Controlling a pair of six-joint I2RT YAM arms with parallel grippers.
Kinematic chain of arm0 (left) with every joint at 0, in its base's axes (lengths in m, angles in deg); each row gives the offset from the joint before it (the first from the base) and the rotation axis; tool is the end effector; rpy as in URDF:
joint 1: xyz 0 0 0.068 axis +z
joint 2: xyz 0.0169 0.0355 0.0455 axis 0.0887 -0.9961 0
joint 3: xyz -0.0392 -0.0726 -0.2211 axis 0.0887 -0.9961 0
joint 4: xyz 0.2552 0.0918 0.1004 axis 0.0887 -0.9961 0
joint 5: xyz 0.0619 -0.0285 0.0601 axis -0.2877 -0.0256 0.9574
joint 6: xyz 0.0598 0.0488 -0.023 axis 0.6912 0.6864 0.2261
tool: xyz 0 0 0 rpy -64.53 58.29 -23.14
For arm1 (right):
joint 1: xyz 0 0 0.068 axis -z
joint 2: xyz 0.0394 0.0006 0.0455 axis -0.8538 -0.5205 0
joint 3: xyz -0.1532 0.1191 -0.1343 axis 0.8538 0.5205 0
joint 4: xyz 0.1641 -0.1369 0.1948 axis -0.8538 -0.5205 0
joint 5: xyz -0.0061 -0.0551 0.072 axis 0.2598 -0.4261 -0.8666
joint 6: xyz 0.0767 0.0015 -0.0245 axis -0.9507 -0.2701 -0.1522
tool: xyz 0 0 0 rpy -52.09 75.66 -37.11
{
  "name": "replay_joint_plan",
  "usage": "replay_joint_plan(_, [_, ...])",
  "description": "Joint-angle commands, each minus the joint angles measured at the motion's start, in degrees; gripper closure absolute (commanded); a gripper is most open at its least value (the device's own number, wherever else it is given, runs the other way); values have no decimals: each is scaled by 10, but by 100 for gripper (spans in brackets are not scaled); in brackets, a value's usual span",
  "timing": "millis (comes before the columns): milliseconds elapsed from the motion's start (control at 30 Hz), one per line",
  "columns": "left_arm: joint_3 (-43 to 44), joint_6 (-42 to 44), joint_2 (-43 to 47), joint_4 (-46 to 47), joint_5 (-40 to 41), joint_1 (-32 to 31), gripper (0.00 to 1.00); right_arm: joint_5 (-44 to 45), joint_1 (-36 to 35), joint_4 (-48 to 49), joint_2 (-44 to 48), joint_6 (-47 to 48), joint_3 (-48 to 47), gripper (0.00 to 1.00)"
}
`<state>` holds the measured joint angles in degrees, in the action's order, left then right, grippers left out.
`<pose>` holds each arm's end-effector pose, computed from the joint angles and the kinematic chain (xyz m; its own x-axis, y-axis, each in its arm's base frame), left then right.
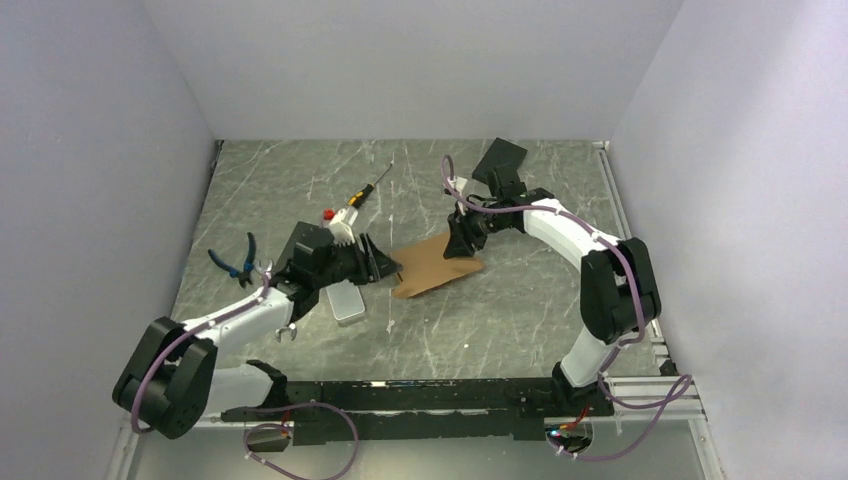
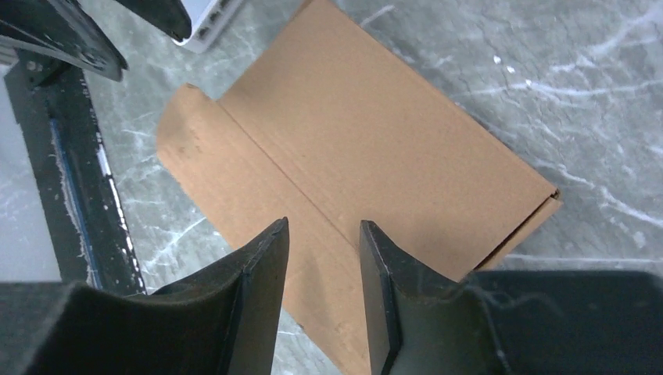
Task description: Fold the paper box
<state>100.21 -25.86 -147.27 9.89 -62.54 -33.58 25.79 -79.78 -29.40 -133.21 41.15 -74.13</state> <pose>0.2675 -0.1776 0.1525 -0.7583 -0.3151 -0.5707 0.3372 0.5596 -0.7571 0.3371 0.1846 0.1602 -0.4851 -0.4859 -0.7270 -0.8713 0.3388 0.3550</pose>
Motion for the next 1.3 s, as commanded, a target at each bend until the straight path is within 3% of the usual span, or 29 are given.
replay_joint_plan(0, [-53, -62, -41, 83, 19, 3, 46, 28, -7, 28, -30, -24, 5, 59])
replay_joint_plan(300, [-45, -145, -197, 179, 6, 4, 41, 96, -21, 11, -85, -19, -9, 71])
replay_joint_plan(600, [-102, -193, -225, 334, -10, 22, 41, 129, -24, 1, -110, -19, -18, 75])
replay_joint_plan(933, [-102, -170, -123, 236, 14, 26, 39, 115, -25, -3, -103, -18, -22, 72])
replay_joint_plan(1133, [-73, -177, -184, 246, -1, 26, 38, 110, -25, -6, -103, -17, -23, 71])
replay_joint_plan(1267, [-58, -185, -246, 246, -7, 26, 43, 109, -25, -6, -101, -17, -22, 71])
